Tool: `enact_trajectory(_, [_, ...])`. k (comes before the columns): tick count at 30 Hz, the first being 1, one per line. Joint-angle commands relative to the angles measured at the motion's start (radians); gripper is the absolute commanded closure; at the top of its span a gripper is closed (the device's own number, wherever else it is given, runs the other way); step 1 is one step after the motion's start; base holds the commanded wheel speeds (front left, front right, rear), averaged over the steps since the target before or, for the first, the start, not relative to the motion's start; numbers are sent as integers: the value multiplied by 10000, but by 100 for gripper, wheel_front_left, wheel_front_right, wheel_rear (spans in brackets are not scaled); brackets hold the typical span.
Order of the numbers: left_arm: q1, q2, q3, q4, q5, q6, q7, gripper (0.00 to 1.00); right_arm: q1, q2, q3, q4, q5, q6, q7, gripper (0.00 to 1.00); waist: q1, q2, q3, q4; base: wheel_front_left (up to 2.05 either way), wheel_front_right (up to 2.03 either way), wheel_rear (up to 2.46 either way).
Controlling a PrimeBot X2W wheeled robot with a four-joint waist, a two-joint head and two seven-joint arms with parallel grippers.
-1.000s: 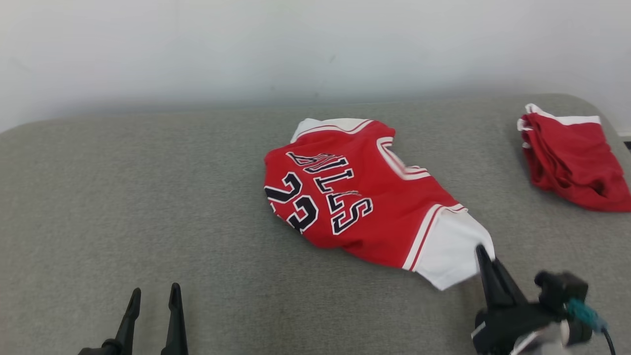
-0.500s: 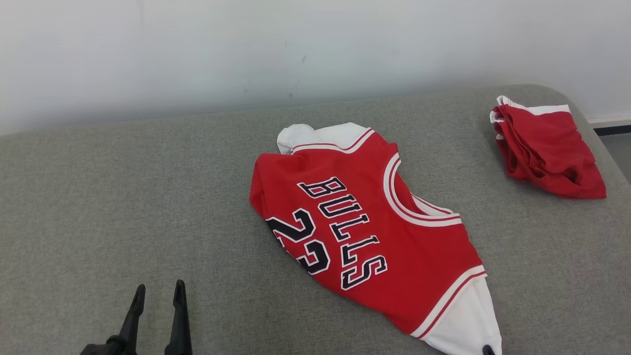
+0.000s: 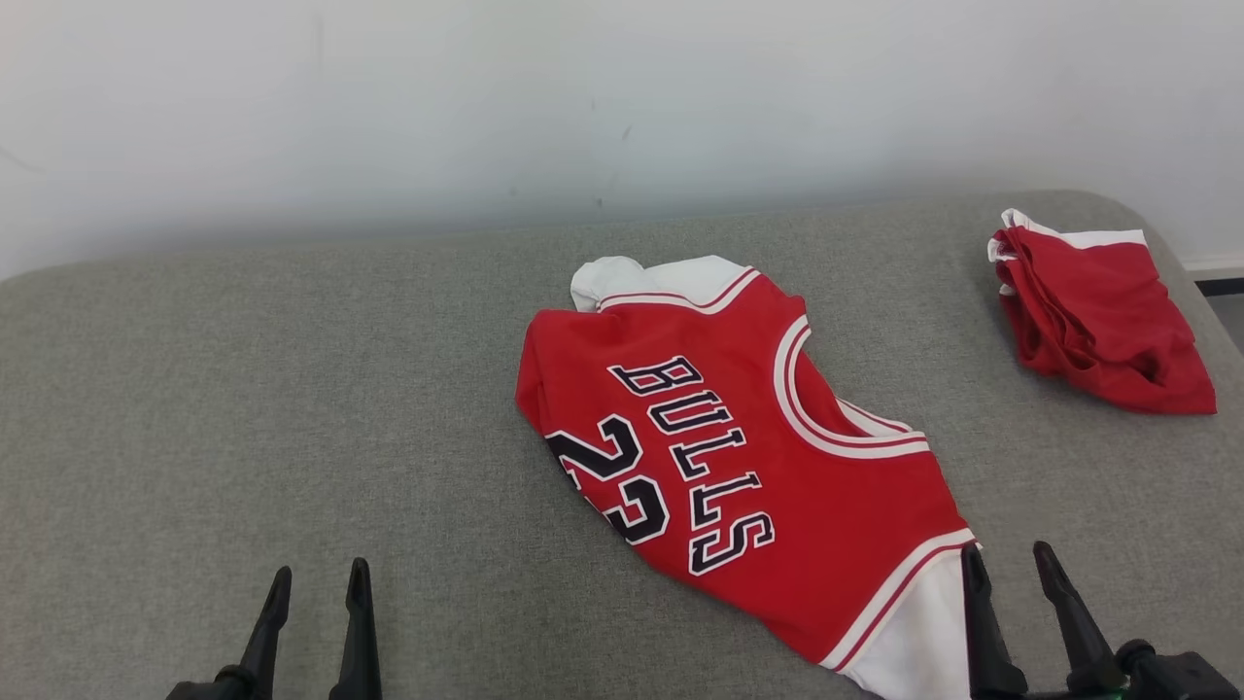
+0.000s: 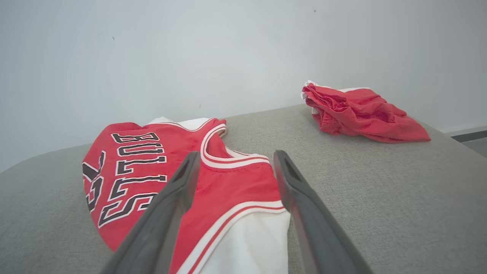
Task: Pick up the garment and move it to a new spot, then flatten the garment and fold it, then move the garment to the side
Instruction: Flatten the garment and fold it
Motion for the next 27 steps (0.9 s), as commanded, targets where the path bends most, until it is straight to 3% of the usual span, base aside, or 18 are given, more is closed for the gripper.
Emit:
enact_trajectory(1, [114, -10, 11, 25, 2, 14, -24, 0, -216, 136, 181, -46, -114, -20, -132, 0, 1, 0, -65, 41, 0, 0, 0])
enact_trajectory(11, [-660, 37, -146, 411, 99, 14, -24, 0, -676, 457, 959, 528, -144, -18, -306, 0, 1, 0, -9, 31, 0, 0, 0])
enact_trajectory(27, [-4589, 1969, -1822, 4009, -982, 16, -24, 0, -1892, 672, 1374, 851, 107, -18, -312, 0, 1, 0, 1429, -1977, 0, 0, 0])
